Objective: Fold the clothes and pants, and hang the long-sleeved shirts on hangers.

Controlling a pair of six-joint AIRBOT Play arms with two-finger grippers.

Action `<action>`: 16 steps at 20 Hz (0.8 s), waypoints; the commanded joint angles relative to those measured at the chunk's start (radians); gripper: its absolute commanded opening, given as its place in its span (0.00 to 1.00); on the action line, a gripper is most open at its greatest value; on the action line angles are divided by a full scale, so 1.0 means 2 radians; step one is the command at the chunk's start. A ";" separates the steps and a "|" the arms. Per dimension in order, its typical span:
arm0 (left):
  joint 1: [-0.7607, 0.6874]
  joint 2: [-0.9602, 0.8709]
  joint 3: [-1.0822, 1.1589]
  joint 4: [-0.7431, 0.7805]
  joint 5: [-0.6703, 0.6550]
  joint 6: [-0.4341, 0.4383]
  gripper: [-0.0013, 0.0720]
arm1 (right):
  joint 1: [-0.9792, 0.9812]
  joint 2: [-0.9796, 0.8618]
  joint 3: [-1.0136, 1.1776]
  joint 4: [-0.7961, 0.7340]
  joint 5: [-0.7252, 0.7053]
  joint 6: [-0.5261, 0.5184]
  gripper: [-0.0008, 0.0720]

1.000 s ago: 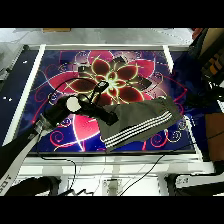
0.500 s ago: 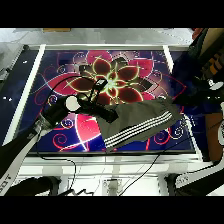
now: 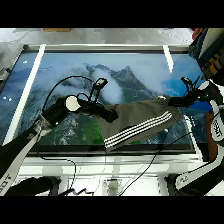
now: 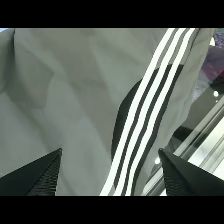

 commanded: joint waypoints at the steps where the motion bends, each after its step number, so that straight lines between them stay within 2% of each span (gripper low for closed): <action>1: 0.000 0.000 0.000 0.000 0.000 0.000 0.98 | 0.010 -0.002 0.001 -0.003 0.019 0.023 0.93; 7: 0.000 0.000 0.000 0.000 0.000 0.000 0.98 | 0.070 -0.002 0.000 -0.023 0.022 0.063 0.93; 9: 0.000 0.000 0.000 0.000 0.000 0.000 0.98 | 0.090 -0.002 0.000 -0.026 0.033 0.077 0.84; 12: 0.003 0.000 0.000 0.001 0.000 0.000 0.98 | 0.111 0.002 0.000 -0.022 0.079 0.081 0.83; 14: 0.011 0.000 0.000 0.000 0.000 0.000 0.98 | 0.115 0.004 0.000 0.002 0.128 0.082 0.83; 16: 0.018 0.000 0.000 0.000 0.000 0.000 0.98 | 0.118 0.004 -0.004 0.072 0.175 0.086 0.83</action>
